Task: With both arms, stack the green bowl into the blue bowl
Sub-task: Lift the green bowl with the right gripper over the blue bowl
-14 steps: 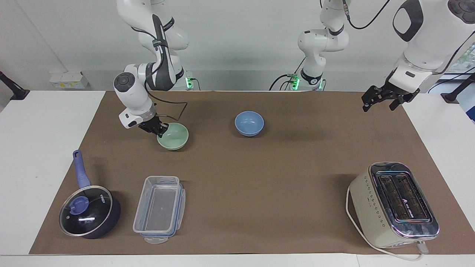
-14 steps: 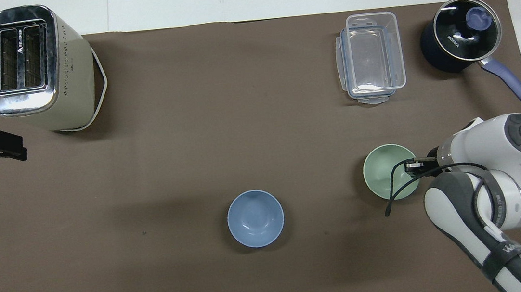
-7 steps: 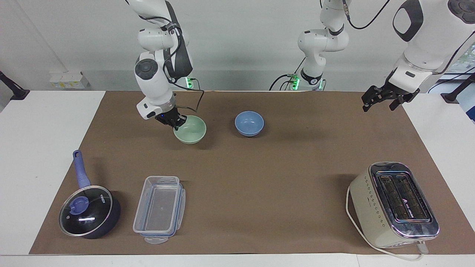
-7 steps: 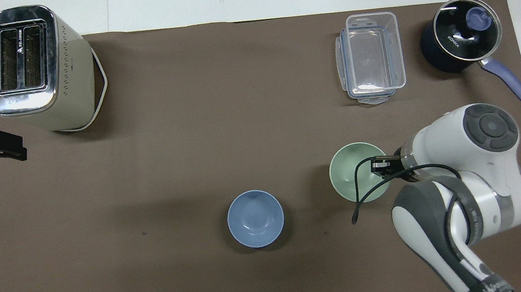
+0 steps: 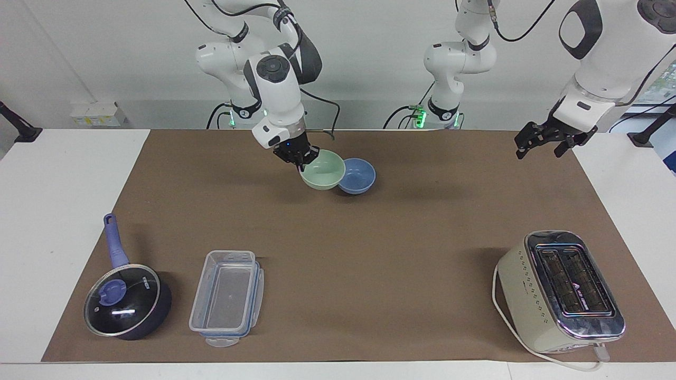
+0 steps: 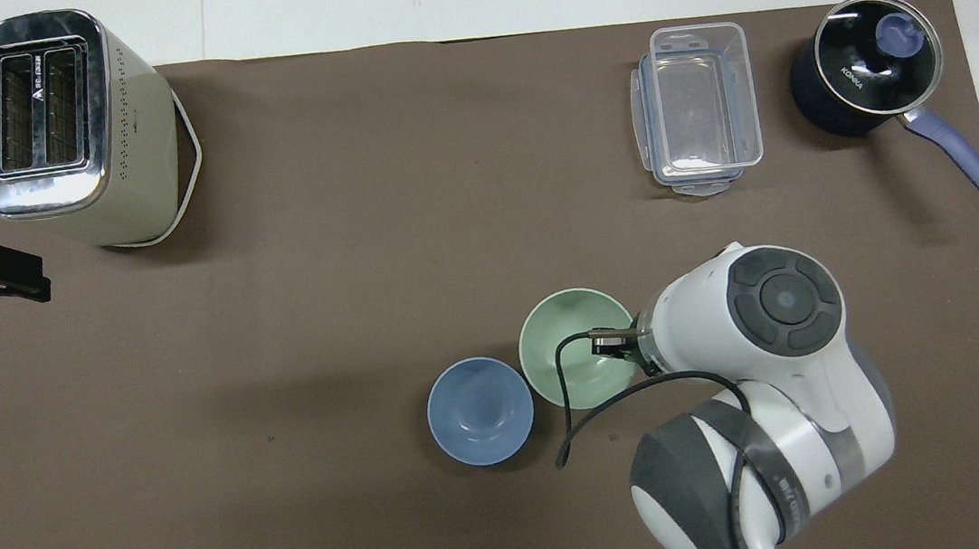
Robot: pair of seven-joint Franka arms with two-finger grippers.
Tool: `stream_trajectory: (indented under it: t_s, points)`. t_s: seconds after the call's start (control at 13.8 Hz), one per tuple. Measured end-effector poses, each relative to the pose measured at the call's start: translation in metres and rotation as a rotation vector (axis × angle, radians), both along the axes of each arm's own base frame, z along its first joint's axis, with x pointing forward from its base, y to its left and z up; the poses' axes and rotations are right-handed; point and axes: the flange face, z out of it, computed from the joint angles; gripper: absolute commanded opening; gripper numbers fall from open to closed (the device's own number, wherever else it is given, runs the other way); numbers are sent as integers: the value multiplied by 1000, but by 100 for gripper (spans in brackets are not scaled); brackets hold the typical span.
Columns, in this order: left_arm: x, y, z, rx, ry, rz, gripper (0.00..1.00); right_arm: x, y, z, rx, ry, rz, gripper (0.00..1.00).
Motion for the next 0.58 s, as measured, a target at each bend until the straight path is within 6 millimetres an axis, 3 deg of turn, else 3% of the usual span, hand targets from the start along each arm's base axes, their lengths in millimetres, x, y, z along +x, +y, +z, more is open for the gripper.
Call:
stream_trajectory:
  t_s: [0.36,0.58]
  points:
    - [0,0,0,0,0,0,100,-22,44,-14,8,15,84,0]
    - [0,0,0,0,0,0,100,-24,53,-18,83,33,121,0]
